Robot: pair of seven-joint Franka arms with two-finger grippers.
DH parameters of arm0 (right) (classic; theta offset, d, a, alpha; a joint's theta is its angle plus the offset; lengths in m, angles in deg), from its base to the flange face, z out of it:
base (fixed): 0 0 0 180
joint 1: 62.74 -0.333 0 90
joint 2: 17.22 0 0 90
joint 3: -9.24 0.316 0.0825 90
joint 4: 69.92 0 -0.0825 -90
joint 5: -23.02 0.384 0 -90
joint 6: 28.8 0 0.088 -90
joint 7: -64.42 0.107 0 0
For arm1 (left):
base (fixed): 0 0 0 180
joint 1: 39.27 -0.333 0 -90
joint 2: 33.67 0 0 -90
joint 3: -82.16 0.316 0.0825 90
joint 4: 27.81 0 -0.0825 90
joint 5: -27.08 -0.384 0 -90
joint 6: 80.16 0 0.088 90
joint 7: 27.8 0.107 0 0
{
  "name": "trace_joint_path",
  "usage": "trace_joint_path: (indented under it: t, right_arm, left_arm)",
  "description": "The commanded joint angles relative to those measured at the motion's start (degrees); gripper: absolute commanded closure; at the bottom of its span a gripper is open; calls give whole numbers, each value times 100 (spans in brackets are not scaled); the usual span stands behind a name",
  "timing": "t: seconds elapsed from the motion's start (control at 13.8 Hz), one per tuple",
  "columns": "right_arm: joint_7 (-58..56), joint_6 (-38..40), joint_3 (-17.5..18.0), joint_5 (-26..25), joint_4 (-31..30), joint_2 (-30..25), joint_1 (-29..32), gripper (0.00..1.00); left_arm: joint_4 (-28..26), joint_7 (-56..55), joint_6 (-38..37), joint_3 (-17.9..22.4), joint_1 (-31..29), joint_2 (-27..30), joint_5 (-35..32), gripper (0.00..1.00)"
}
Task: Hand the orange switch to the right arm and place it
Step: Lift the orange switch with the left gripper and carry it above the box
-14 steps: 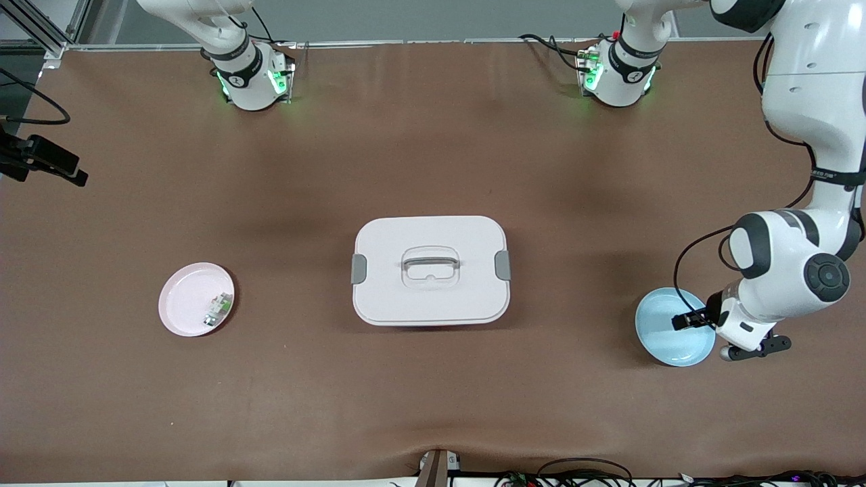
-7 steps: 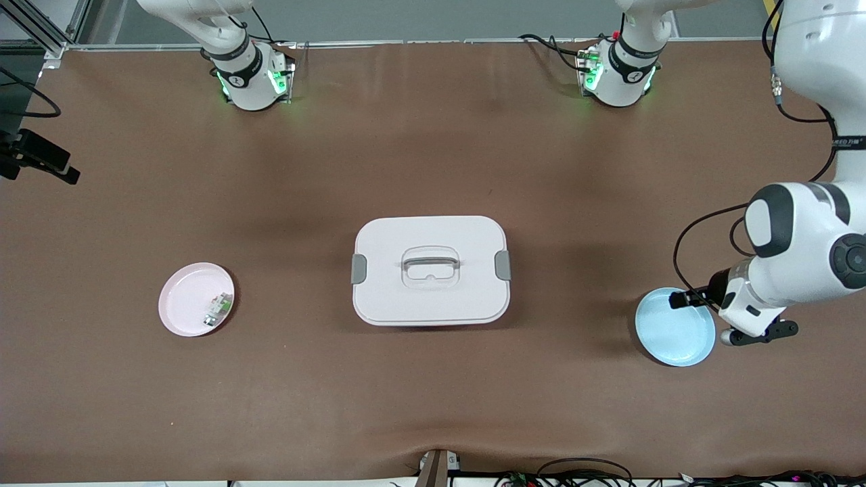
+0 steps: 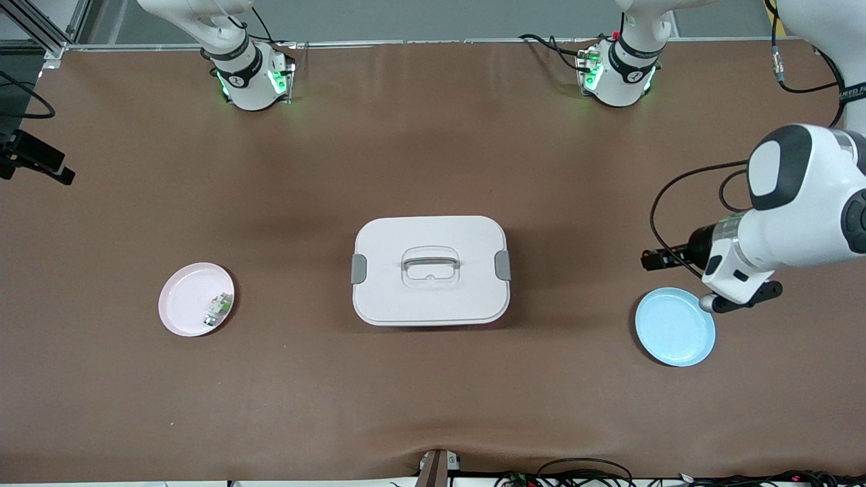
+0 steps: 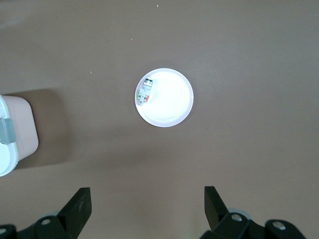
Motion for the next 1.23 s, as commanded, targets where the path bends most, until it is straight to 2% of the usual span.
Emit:
trace_joint_path:
  t: [0.0, 0.36, 0.58, 0.72, 1.01, 1.09, 1.16]
  right_arm:
    - [-180, -5, 31, 59, -12, 107, 91, 0]
    - [-136, 127, 40, 112, -4, 98, 91, 0]
    - [-189, 126, 31, 401, -12, 98, 117, 0]
    - [-189, 100, 22, 594, -30, 98, 117, 0]
    - [-128, 117, 31, 657, -144, 81, 109, 0]
    - [-101, 126, 40, 822, -179, 72, 108, 0]
    - [-92, 161, 22, 1302, -275, 54, 126, 0]
  left_arm:
    - [271, -755, -366, -393, -27, 32, 275, 84]
    - [421, -2197, -366, -1035, 8, -3, 706, 85]
    - [439, -2936, -270, -1369, 61, -73, 1023, 85]
    - [491, -3366, -112, -1405, 279, -143, 1120, 85]
    - [834, -4456, 177, -1405, 684, -433, 1269, 86]
    - [852, -4702, 292, -1405, 772, -469, 1357, 86]
    - [852, -4887, 423, -1397, 825, -478, 1479, 86]
